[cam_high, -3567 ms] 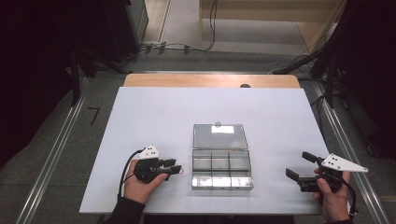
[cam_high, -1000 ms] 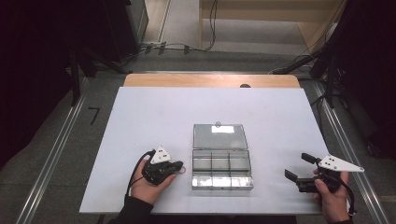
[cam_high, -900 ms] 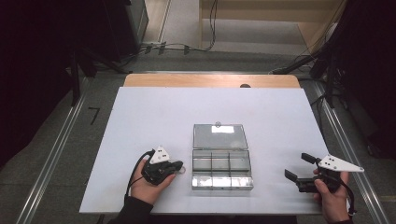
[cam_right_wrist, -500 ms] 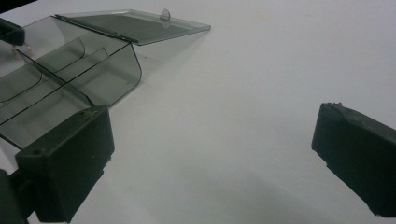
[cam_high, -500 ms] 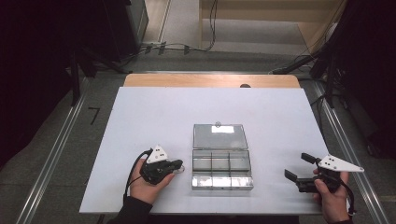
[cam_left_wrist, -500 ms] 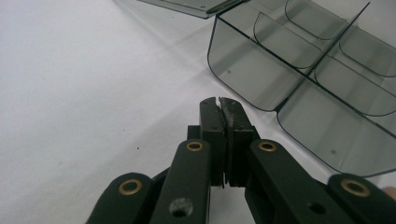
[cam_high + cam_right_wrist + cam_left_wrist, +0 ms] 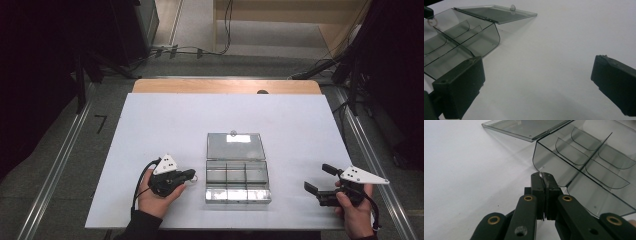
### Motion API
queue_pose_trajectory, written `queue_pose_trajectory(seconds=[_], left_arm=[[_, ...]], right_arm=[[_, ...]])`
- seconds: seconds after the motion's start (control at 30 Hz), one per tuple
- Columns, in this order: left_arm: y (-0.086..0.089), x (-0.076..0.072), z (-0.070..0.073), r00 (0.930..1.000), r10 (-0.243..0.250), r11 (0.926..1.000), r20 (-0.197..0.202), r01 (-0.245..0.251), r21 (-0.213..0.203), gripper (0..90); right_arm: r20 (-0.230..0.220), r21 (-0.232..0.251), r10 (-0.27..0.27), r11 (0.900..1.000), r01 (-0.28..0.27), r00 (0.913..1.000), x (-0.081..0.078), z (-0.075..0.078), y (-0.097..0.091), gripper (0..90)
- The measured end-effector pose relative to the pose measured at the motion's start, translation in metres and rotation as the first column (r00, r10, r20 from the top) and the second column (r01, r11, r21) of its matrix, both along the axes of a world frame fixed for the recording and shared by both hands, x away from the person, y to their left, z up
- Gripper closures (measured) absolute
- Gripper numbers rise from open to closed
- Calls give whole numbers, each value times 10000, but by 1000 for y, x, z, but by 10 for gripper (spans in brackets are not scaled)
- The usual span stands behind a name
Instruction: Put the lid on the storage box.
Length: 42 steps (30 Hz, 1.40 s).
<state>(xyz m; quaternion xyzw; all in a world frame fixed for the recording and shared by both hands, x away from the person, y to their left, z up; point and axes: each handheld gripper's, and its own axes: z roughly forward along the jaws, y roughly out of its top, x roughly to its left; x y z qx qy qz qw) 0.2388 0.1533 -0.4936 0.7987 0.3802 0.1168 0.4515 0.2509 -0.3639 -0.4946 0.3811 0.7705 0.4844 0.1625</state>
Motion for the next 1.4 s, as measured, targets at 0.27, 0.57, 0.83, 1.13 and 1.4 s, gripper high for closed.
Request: queue_pose_trajectory(seconds=[0.27,0.57,0.83,1.13,1.4], left_arm=[[1,-1,5,9999,-24,9999,124,25,-99,881],[0,-2,9,9998,-61,9999,215,64,-149,880],[0,-2,12,9997,-152,9990,206,161,-410,881],[-1,-4,20,9992,-244,9962,312,269,-823,881],[-2,-6,24,9988,-306,9958,377,338,-856,881]], right_arm=[[35,-1,12,10000,-12,10000,0,0,0,0],[42,-1,-31,10000,31,10000,-1,1,0,0],[41,15,-43,10000,43,10000,-1,1,0,0],[53,-8,-19,10000,19,10000,-1,1,0,0],[70,-35,-11,10000,11,10000,-1,1,0,0]])
